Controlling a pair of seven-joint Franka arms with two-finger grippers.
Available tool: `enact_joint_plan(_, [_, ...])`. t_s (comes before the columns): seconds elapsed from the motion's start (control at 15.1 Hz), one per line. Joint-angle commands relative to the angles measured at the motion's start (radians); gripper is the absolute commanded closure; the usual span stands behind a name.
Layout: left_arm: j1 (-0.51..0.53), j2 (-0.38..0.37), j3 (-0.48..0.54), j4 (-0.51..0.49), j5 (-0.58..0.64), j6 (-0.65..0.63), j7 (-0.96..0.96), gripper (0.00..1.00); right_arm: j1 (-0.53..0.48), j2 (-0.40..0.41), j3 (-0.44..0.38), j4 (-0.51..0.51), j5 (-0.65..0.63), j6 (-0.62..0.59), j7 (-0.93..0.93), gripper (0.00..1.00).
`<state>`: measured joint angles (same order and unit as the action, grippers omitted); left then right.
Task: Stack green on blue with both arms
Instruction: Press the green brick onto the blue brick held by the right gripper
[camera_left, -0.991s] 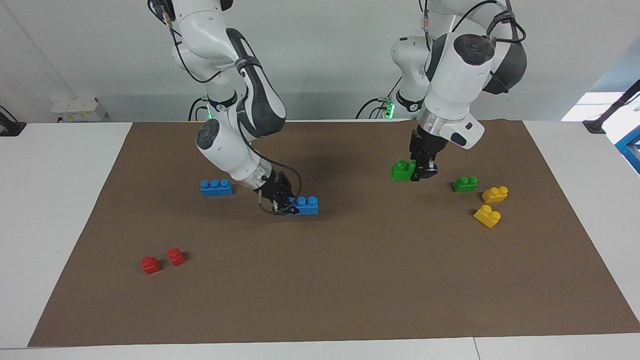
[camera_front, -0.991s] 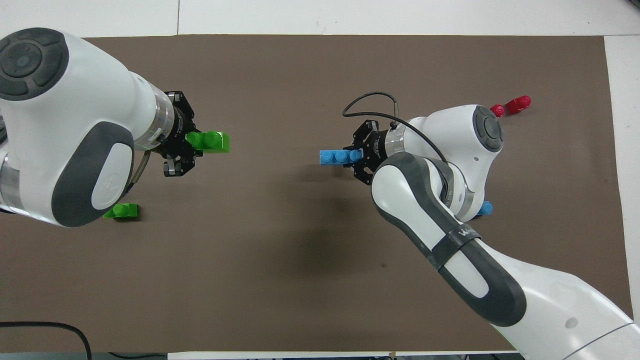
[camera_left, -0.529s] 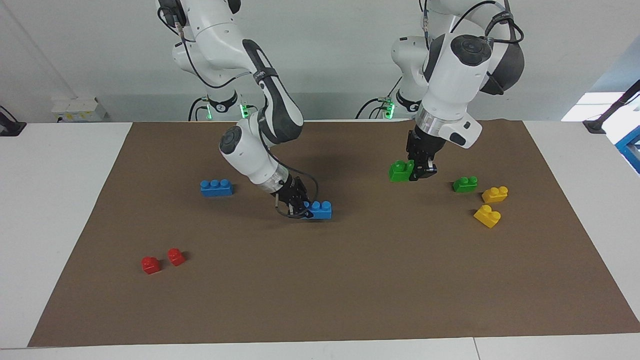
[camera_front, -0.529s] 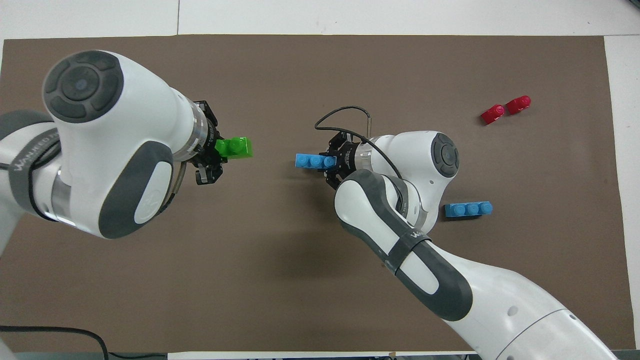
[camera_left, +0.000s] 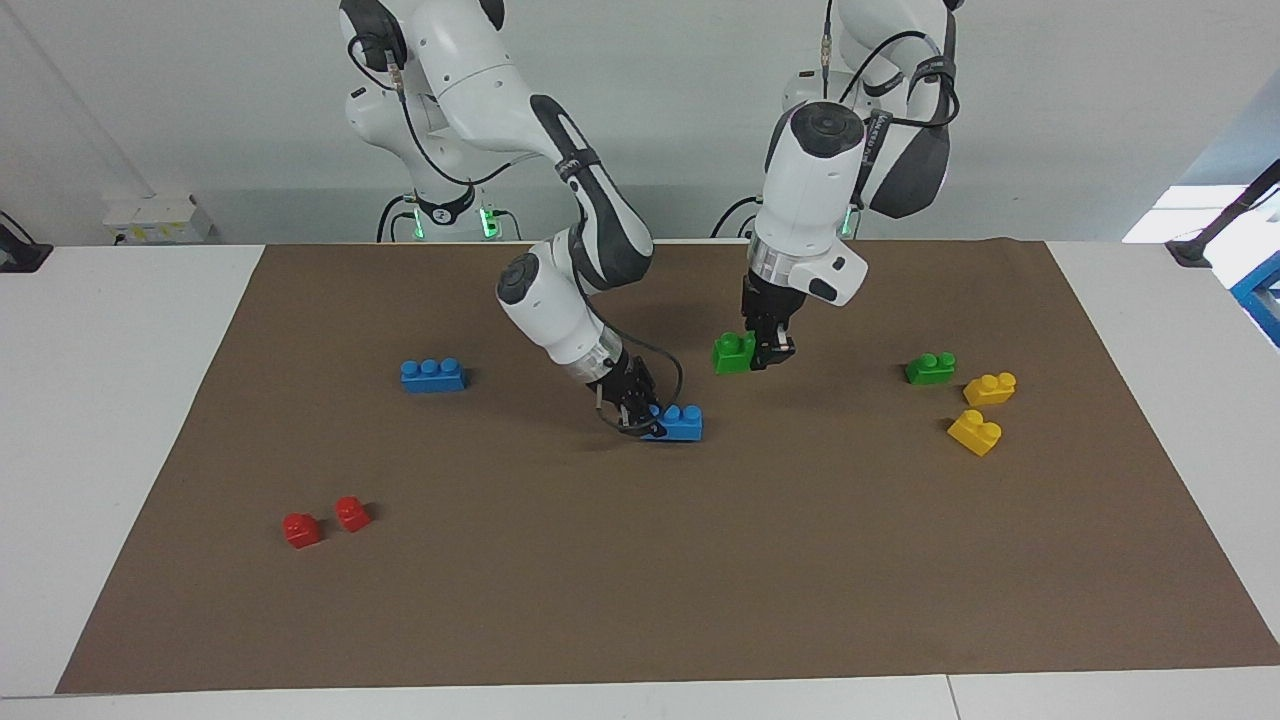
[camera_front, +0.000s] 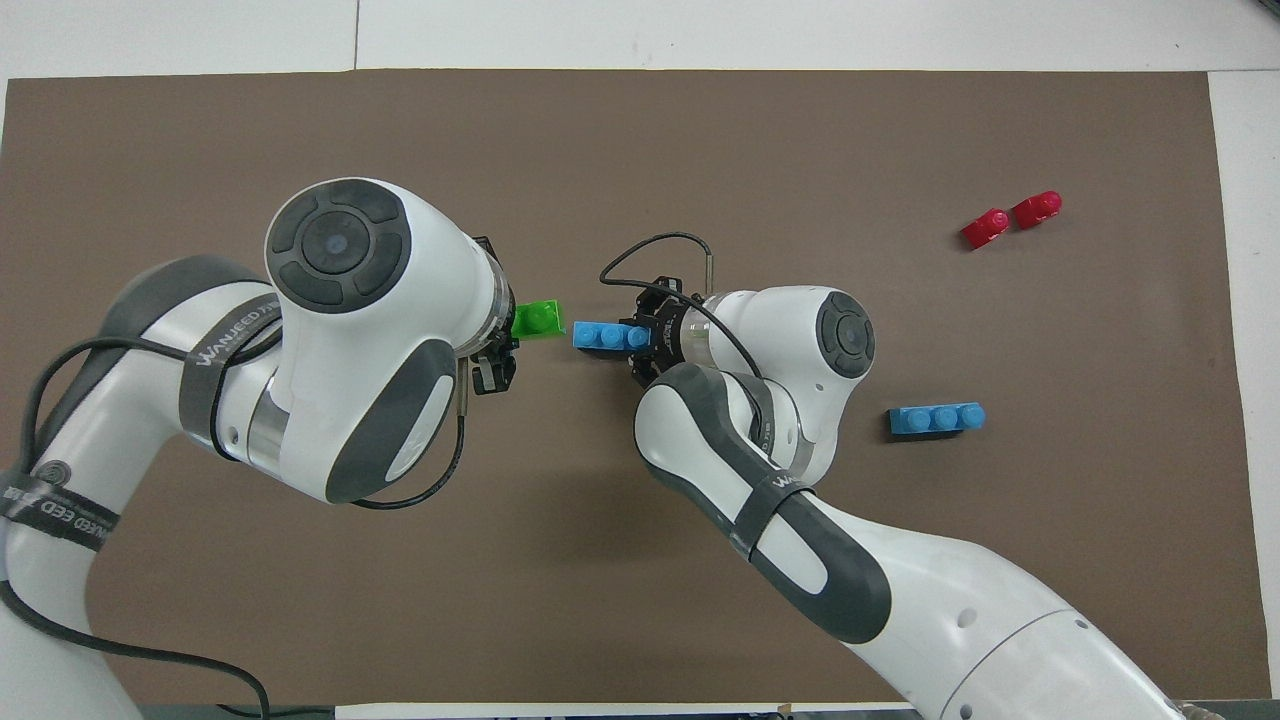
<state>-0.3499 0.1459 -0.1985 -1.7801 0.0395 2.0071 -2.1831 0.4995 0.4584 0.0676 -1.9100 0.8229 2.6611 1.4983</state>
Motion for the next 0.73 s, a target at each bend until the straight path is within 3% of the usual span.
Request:
enact_joint_plan(0.0, [-0.053,0.032,0.01,-0.028,0.063,0.061,-0.076,1.0,0.014,0.005,-0.005,0.006,0.024,0.019,-0.001,1.0])
enact_joint_plan(0.66, [-0.084,0.066,0.01,-0.114,0.118,0.226,-0.118,1.0,0.014,0.02,-0.005,0.003,0.024,0.025,-0.006,1.0])
